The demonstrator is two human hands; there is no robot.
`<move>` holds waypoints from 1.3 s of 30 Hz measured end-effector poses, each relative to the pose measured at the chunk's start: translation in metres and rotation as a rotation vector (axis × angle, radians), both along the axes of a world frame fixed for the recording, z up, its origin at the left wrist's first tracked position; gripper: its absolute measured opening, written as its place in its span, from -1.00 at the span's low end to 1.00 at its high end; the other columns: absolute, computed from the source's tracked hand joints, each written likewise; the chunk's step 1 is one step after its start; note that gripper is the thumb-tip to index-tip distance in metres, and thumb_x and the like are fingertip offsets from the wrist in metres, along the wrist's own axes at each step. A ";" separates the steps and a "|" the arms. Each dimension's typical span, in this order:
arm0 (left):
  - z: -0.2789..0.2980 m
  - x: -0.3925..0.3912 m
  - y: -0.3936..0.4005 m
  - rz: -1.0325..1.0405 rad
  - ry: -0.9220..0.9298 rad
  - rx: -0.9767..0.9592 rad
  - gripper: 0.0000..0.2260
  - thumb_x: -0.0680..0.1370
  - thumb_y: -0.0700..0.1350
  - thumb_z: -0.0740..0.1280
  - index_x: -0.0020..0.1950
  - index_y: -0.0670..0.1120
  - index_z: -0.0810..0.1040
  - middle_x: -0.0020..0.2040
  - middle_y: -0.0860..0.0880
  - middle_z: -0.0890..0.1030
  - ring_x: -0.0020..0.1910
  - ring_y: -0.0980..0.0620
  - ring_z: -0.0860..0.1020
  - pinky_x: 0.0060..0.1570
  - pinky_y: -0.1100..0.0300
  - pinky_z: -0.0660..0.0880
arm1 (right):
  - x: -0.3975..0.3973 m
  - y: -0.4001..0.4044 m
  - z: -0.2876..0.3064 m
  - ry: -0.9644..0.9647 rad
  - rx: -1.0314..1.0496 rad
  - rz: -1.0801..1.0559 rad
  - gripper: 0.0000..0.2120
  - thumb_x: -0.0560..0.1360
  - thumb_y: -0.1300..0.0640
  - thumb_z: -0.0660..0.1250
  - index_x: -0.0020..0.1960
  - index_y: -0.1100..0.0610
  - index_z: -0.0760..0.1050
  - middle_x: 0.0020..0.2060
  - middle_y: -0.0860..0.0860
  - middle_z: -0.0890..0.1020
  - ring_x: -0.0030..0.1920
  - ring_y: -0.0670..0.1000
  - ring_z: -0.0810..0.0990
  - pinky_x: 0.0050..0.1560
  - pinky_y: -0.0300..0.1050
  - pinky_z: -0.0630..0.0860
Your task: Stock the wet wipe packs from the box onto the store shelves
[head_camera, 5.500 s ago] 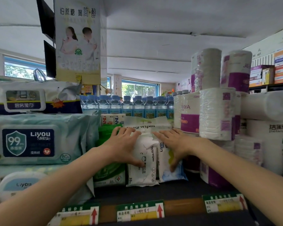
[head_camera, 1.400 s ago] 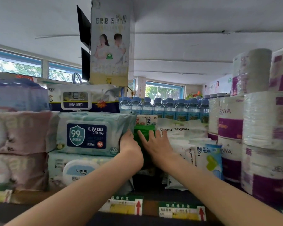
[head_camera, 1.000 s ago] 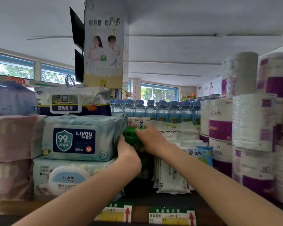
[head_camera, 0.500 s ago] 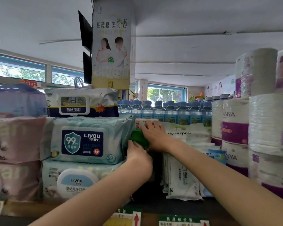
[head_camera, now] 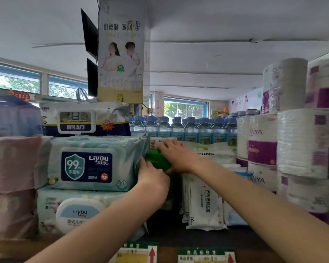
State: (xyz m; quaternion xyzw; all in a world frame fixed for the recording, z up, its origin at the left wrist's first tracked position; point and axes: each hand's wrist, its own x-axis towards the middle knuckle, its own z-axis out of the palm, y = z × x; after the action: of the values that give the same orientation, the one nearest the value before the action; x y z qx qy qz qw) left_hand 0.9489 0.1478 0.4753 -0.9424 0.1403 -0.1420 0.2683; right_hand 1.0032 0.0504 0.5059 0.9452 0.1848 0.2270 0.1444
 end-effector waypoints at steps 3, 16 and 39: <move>0.001 -0.001 -0.002 -0.136 -0.151 -0.115 -0.74 0.60 -0.11 0.15 0.25 -0.08 0.47 0.31 -0.13 0.44 0.33 -0.19 0.30 0.34 -0.17 0.13 | -0.016 -0.023 0.017 0.001 0.063 -0.055 -0.38 0.45 -0.05 0.35 0.41 0.07 0.20 0.36 0.09 0.30 0.39 0.12 0.23 0.40 0.13 0.20; -0.021 0.023 -0.013 -0.093 0.047 0.144 -0.49 0.63 -0.09 0.09 0.54 0.06 -0.03 0.38 -0.10 0.39 0.33 -0.12 0.41 0.16 0.05 0.40 | -0.056 -0.071 -0.002 0.129 0.186 -0.109 -0.73 0.56 -0.03 0.19 0.21 0.03 0.39 0.23 0.04 0.39 0.26 0.06 0.36 0.25 0.02 0.30; -0.012 0.005 -0.016 -0.422 0.155 -0.690 -0.50 0.49 0.03 0.33 0.36 -0.13 0.30 0.25 -0.08 0.48 0.19 -0.05 0.48 0.14 0.12 0.43 | -0.071 -0.083 -0.038 0.240 0.044 -0.235 0.14 0.26 -0.25 0.45 0.52 -0.01 -0.26 0.53 0.05 -0.16 0.53 0.06 -0.15 0.48 0.09 -0.21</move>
State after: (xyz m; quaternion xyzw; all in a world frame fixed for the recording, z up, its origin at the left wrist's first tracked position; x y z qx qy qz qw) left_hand 0.9543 0.1321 0.4633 -0.9356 0.2944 -0.1611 -0.1096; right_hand 0.9322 -0.0324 0.4677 0.9835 0.0841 0.0982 0.1263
